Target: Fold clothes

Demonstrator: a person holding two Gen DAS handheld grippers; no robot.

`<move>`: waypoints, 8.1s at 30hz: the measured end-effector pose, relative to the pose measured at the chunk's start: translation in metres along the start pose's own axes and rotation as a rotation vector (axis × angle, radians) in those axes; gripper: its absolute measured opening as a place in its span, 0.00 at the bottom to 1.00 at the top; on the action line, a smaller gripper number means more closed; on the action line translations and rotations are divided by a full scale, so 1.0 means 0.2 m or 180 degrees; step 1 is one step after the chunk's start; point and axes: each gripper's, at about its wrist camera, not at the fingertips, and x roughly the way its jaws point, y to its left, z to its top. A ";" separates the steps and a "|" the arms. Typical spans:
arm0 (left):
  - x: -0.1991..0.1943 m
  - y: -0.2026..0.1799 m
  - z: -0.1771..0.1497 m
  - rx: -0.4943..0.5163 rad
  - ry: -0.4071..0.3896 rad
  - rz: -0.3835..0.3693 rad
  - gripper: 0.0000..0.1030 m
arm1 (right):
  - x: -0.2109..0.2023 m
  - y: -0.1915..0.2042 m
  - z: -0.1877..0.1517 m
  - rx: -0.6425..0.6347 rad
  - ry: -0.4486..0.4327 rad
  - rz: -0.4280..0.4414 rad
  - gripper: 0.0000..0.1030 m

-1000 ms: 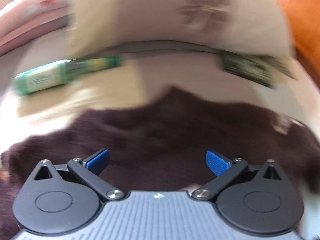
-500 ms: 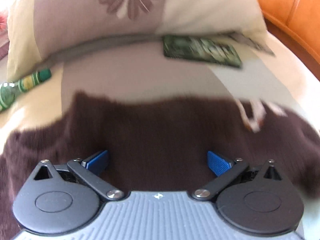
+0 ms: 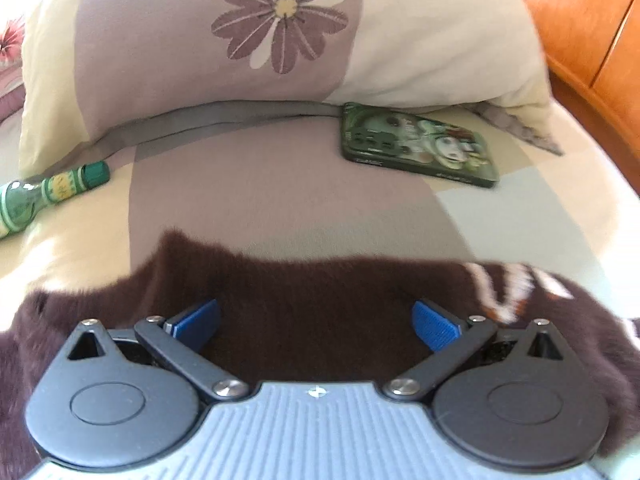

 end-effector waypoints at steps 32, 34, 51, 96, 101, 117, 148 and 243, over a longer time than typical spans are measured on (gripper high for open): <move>-0.11 0.06 -0.03 -0.0049 -0.0125 -0.0531 0.99 | -0.02 -0.10 0.01 0.0179 0.0023 -0.0059 1.00; -0.11 0.13 -0.09 -0.0168 0.0152 -0.0739 0.99 | -0.01 -0.09 0.01 0.0151 0.0033 -0.0054 1.00; 0.06 0.25 0.06 -0.0497 -0.0270 -0.0161 0.99 | 0.06 -0.12 0.02 0.0195 0.0075 -0.0132 1.00; -0.85 0.69 -1.28 -0.0189 -0.0199 -0.0117 0.97 | -0.07 0.26 -0.39 -0.0624 0.0087 -0.0492 1.00; -0.98 0.61 -1.42 0.0016 -0.0406 -0.0134 0.97 | -0.10 0.26 -0.41 -0.0413 0.0025 -0.0591 1.00; -0.98 0.59 -1.54 0.0156 -0.0470 -0.0270 0.99 | -0.15 0.31 -0.47 -0.0448 0.0014 -0.0722 1.00; -0.86 1.74 -1.18 -0.0597 -0.0601 0.0258 0.99 | -0.17 0.34 -0.49 -0.0410 0.0035 -0.0879 1.00; -1.40 2.56 -1.61 -0.2763 -0.0981 0.0196 0.99 | -0.26 0.88 -0.41 -0.0730 0.0481 -0.0153 1.00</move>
